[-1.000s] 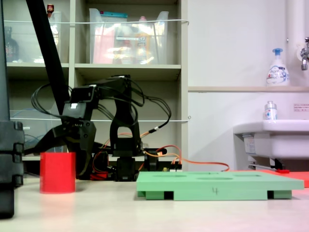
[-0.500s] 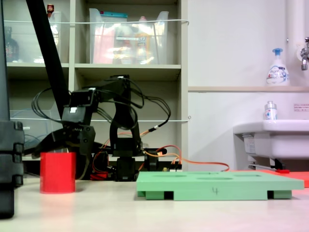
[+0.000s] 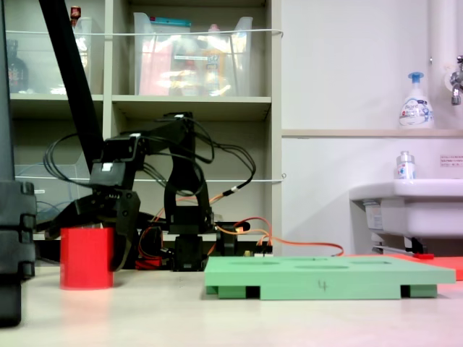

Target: Put the octagonal pillar block into the corresponding hole

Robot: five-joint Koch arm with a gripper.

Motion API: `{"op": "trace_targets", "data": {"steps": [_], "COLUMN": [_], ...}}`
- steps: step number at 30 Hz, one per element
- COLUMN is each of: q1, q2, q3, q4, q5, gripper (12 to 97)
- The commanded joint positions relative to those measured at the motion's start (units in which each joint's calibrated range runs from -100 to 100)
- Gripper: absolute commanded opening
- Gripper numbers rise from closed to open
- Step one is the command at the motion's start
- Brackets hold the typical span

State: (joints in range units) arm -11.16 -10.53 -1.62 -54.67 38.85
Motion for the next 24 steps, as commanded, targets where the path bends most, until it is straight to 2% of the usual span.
{"op": "trace_targets", "data": {"steps": [1,4,6,10,15,20,24], "q1": [-0.10,-0.24,-0.29,-0.98,-1.51,-2.34,-2.83], "q2": [0.06,0.06,0.06,-1.20,-3.01,-5.11,-5.81], "q3": [2.22,2.22,2.22,1.42,1.12,0.92,0.82], "q4": [1.95,1.86,1.86,1.57,0.99,-1.42,-2.96], "q5": [-0.29,-0.44,-0.98,-1.03,-0.98,-0.93,-0.93], "gripper": [73.6,73.4,68.9,44.8,41.6,34.2,33.5]}}
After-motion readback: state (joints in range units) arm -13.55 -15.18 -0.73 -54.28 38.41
